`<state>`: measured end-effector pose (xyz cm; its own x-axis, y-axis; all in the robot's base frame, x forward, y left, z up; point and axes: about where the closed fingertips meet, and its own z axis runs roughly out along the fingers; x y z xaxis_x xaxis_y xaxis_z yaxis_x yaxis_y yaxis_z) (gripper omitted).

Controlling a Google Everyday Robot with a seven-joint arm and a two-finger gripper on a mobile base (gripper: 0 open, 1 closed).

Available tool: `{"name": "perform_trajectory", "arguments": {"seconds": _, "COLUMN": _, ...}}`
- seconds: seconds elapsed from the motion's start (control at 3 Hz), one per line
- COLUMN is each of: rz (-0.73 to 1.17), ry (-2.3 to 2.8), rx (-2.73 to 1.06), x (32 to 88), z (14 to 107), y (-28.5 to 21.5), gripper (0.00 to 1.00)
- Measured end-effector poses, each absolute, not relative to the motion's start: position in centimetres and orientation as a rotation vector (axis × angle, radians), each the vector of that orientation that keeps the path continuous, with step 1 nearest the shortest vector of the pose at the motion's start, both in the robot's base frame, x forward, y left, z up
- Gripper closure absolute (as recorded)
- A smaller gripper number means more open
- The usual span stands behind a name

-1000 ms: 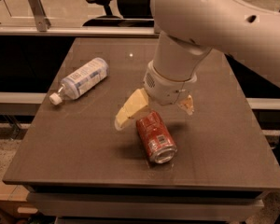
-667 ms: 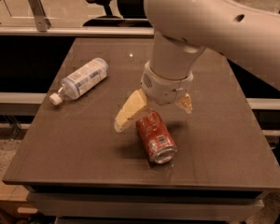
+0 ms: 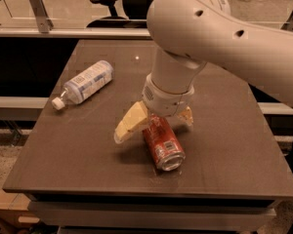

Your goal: Pick blue plastic bottle

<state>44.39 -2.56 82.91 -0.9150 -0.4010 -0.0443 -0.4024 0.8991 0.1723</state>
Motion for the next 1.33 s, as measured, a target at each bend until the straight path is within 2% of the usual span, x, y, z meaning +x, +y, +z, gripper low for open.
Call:
{"name": "perform_trajectory", "arguments": {"seconds": 0.33, "rz": 0.317, "ry": 3.038, "rx": -0.624, "x": 44.68, "z": 81.65, "y": -2.24, "gripper": 0.0}}
{"name": "perform_trajectory", "arguments": {"seconds": 0.67, "rz": 0.323, "ry": 3.038, "rx": -0.589, "x": 44.37, "z": 80.82, "y": -2.87, "gripper": 0.16}}
{"name": "perform_trajectory", "arguments": {"seconds": 1.33, "rz": 0.323, "ry": 3.038, "rx": -0.589, "x": 44.36, "z": 81.54, "y": -2.89, "gripper": 0.64}}
